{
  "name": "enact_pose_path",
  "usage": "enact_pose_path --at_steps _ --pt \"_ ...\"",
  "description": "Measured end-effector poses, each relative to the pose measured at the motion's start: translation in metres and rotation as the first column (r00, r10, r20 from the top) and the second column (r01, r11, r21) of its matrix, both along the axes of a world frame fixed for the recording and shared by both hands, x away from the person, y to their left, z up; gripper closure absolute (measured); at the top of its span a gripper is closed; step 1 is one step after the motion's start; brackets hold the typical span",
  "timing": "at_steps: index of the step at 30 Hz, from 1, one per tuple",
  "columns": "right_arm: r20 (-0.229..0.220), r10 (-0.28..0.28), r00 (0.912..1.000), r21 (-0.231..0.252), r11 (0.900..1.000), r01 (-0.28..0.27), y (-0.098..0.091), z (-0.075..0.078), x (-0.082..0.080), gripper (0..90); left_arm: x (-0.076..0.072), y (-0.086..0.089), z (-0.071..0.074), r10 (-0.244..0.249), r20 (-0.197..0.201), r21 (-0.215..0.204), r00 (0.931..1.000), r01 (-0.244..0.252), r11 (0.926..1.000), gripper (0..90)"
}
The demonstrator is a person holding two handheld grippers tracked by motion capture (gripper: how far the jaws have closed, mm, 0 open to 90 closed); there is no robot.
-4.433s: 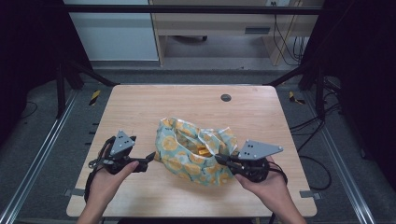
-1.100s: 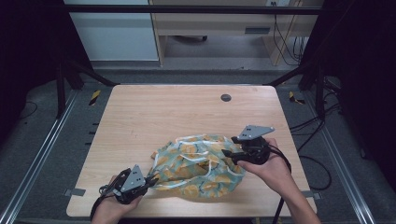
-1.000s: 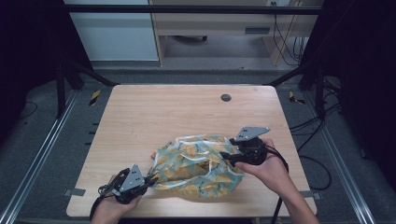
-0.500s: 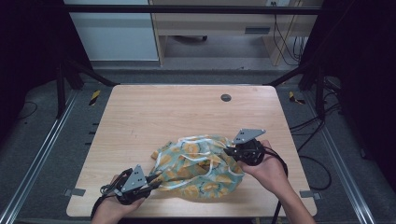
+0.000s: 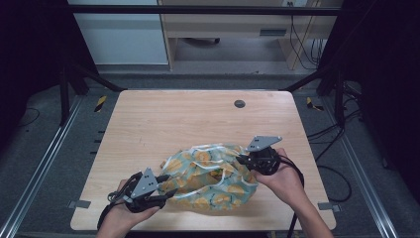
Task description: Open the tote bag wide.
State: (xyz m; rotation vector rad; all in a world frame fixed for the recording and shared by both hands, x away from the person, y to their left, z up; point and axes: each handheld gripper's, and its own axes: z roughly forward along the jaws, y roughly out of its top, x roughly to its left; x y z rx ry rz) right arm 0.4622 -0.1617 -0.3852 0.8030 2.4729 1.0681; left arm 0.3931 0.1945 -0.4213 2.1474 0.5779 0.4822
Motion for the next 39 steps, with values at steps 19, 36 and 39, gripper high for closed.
enact_pose_path --at_steps 19,36,39 --pt "-0.004 -0.009 1.0 0.036 0.9993 0.009 0.006 0.0 0.009 89.5 0.05 -0.056 0.011 0.059 -0.047 0.043 0.9971 -0.057 0.9974 57.7" --pt "-0.022 -0.151 0.9882 0.128 0.9799 0.153 -0.002 -0.011 0.051 89.9 0.008 -0.07 -0.012 -0.065 -0.108 0.047 0.992 0.071 0.9964 90.0" --pt "-0.036 -0.198 0.9795 0.146 0.9686 0.201 -0.007 -0.015 0.064 90.0 0.0 -0.071 -0.019 -0.096 -0.113 0.061 0.989 0.103 0.9928 90.0"
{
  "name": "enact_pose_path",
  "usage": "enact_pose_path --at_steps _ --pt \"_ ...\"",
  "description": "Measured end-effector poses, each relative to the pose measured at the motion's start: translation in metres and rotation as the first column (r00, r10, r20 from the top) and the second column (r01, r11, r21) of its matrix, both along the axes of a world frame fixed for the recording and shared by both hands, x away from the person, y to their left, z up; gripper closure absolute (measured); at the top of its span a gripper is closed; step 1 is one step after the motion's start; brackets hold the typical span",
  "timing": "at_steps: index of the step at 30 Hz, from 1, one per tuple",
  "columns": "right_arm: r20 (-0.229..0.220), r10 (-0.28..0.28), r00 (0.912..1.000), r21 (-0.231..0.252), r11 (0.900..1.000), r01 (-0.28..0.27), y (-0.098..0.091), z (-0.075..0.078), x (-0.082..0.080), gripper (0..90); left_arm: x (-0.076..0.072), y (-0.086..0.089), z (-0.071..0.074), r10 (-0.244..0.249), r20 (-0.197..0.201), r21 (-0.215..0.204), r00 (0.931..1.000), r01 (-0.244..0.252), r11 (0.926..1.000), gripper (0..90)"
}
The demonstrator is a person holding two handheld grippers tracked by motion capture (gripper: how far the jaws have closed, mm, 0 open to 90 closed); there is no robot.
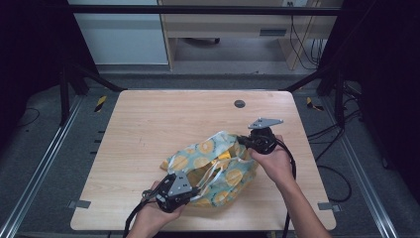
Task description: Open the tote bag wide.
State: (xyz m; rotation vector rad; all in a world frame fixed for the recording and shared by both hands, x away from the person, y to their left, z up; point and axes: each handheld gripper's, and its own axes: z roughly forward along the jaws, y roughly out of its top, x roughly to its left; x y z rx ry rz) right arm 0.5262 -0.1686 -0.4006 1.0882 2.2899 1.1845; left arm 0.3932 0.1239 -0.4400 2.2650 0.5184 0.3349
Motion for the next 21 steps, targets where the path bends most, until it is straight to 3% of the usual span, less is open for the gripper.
enact_pose_path --at_steps 3,6,11,21 --pt "-0.017 -0.036 0.9992 0.019 0.9992 0.037 -0.004 -0.006 0.011 89.9 -0.004 -0.002 -0.007 -0.037 -0.021 0.023 0.9991 0.037 0.999 90.0" --pt "-0.031 -0.063 0.9975 0.006 0.998 0.063 -0.007 -0.013 0.02 89.9 -0.003 -0.001 -0.019 -0.025 -0.033 0.074 0.9992 0.027 0.9969 90.0" --pt "-0.072 -0.104 0.992 -0.023 0.9945 0.102 -0.013 -0.029 0.033 89.9 0.0 0.002 -0.027 -0.005 -0.033 0.108 0.9994 0.008 0.9941 90.0" --pt "-0.156 -0.149 0.9763 -0.077 0.9874 0.139 -0.032 -0.05 0.034 90.0 0.003 0.011 -0.032 0.024 -0.029 0.119 0.9993 -0.021 0.9927 90.0"
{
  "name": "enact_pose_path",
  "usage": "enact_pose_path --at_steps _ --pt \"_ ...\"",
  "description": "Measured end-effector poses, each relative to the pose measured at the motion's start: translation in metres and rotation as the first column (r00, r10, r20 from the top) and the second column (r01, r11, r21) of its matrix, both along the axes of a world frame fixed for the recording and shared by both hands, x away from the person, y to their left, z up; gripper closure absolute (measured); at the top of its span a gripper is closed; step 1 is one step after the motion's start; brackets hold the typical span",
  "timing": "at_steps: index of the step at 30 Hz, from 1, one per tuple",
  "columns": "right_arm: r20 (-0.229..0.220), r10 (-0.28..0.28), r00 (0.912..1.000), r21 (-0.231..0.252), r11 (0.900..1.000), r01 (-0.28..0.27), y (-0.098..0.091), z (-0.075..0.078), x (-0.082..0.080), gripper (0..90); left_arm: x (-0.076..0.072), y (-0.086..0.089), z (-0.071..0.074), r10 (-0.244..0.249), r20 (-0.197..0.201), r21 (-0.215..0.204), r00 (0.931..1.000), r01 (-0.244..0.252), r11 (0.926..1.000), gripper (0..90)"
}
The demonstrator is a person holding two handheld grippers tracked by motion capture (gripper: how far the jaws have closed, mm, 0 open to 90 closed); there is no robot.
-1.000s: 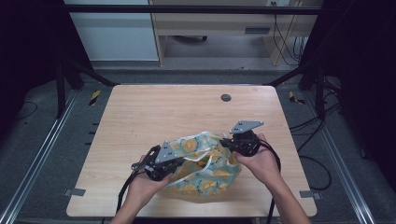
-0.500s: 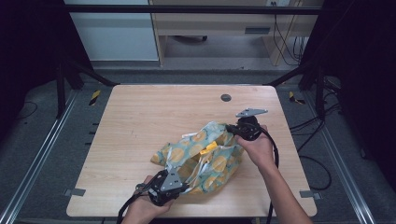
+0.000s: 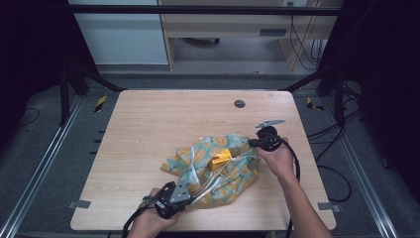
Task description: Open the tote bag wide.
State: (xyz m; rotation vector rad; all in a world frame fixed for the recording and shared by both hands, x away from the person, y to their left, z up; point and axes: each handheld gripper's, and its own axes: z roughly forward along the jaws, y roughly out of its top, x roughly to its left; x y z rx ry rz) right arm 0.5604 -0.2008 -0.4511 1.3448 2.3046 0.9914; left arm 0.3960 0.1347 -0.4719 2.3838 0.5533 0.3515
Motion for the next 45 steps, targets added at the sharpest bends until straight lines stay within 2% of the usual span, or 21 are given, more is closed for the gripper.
enact_pose_path --at_steps 6,10,19,24,28,30,36,39,41,45 --pt "-0.047 -0.014 0.9988 -0.02 0.9997 0.013 -0.004 -0.008 -0.001 90.0 0.003 0.006 0.0 0.025 0.009 0.007 0.9996 -0.025 0.9997 90.0" --pt "-0.063 -0.016 0.9979 -0.033 0.9994 0.014 -0.005 -0.01 -0.001 90.0 0.007 0.008 -0.002 0.035 0.01 0.015 0.9993 -0.035 0.9993 90.0" --pt "-0.091 -0.018 0.9957 -0.061 0.9981 0.013 -0.002 -0.015 0.0 90.0 0.015 0.015 -0.005 0.096 0.026 0.024 0.995 -0.097 0.995 90.0" --pt "-0.107 -0.022 0.9941 -0.07 0.9975 0.014 0.0 -0.015 0.001 90.0 0.021 0.021 -0.008 0.12 0.006 0.017 0.9927 -0.121 0.9926 90.0" --pt "-0.094 -0.012 0.9955 -0.08 0.9968 0.004 0.004 -0.014 0.001 90.0 0.022 0.022 -0.011 0.131 -0.013 0.034 0.9913 -0.13 0.9909 90.0" --pt "-0.08 -0.003 0.9968 -0.068 0.9977 -0.003 0.006 -0.012 0.001 90.0 0.023 0.023 -0.013 0.134 -0.023 0.033 0.9907 -0.133 0.9906 90.0" --pt "-0.063 -0.002 0.998 -0.03 0.9996 0.0 0.007 -0.012 0.001 90.0 0.025 0.028 -0.014 0.154 -0.033 0.012 0.9875 -0.154 0.988 90.0" --pt "-0.034 0.035 0.9988 -0.011 0.9993 -0.036 0.011 -0.008 -0.001 90.0 0.026 0.032 -0.015 0.164 -0.042 -0.003 0.9855 -0.164 0.9864 90.0" --pt "-0.024 0.038 0.999 -0.018 0.9991 -0.038 0.013 -0.008 -0.001 90.0 0.026 0.034 -0.016 0.162 -0.043 -0.012 0.9858 -0.163 0.9865 90.0" --pt "-0.043 0.014 0.999 -0.046 0.9988 -0.016 0.005 -0.011 0.0 90.0 0.025 0.037 -0.016 0.162 -0.051 -0.033 0.9855 -0.164 0.986 90.0"
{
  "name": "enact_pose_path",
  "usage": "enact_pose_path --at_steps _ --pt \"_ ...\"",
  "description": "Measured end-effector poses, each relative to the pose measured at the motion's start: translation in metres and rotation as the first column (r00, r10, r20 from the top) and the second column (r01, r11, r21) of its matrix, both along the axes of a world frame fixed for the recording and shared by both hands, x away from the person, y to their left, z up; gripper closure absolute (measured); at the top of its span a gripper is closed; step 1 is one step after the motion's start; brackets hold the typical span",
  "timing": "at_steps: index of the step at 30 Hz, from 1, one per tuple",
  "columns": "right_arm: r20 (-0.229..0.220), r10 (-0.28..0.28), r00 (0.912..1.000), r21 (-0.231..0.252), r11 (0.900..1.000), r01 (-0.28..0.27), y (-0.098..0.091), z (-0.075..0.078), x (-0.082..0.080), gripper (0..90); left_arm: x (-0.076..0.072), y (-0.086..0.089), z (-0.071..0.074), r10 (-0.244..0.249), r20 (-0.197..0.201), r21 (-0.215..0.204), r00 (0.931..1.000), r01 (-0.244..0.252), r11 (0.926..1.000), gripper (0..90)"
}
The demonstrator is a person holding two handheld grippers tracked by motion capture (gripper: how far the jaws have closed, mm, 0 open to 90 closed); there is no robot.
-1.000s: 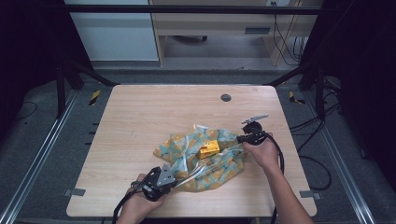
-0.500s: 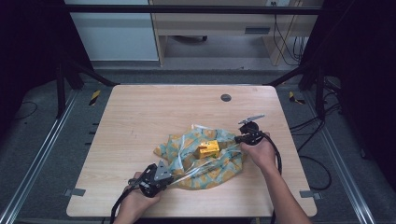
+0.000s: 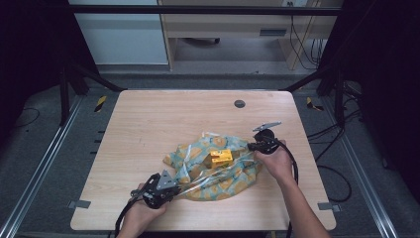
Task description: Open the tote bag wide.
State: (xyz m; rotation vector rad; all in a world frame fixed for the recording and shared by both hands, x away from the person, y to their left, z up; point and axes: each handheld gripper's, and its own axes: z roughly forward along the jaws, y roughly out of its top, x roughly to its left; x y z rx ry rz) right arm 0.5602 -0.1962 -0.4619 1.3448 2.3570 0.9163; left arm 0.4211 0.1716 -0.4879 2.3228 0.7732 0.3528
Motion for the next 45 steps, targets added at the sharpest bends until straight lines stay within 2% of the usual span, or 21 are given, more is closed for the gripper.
enact_pose_path --at_steps 2,7,13,27,36,40,41,45 --pt "-0.005 -0.006 1.0 0.0 1.0 0.006 -0.002 -0.001 0.0 90.0 0.0 0.0 -0.001 -0.004 -0.006 0.0 1.0 0.004 1.0 90.0" --pt "-0.014 -0.008 0.9999 -0.036 0.9993 0.007 -0.003 -0.004 0.001 90.0 -0.001 0.003 -0.001 -0.001 -0.013 -0.006 0.9999 0.001 1.0 90.0" --pt "-0.01 -0.023 0.9997 -0.038 0.999 0.023 -0.006 -0.008 0.004 90.0 -0.003 0.006 0.0 0.001 -0.01 -0.009 0.9999 -0.001 1.0 90.0" --pt "0.017 -0.029 0.9994 -0.029 0.9991 0.03 -0.009 -0.006 0.007 90.0 -0.013 0.006 0.005 -0.019 0.003 -0.008 0.9998 0.019 0.9998 90.0" --pt "0.024 -0.029 0.9993 -0.035 0.9989 0.03 -0.009 -0.006 0.009 90.0 -0.016 0.009 0.008 -0.022 0.003 -0.025 0.9998 0.022 0.9994 90.0" --pt "0.03 -0.029 0.9991 -0.045 0.9985 0.031 -0.009 -0.005 0.008 90.0 -0.02 0.008 0.01 -0.008 0.03 -0.024 0.9995 0.008 0.9997 90.0" --pt "0.028 -0.025 0.9993 -0.044 0.9987 0.026 -0.009 -0.005 0.007 89.2 -0.021 0.007 0.011 -0.002 0.048 -0.028 0.9989 0.003 0.9996 89.7" --pt "0.091 -0.034 0.9952 -0.009 0.9993 0.035 -0.012 0.007 0.0 73.0 -0.027 0.005 0.02 0.023 0.121 -0.068 0.9923 -0.015 0.9976 70.9"
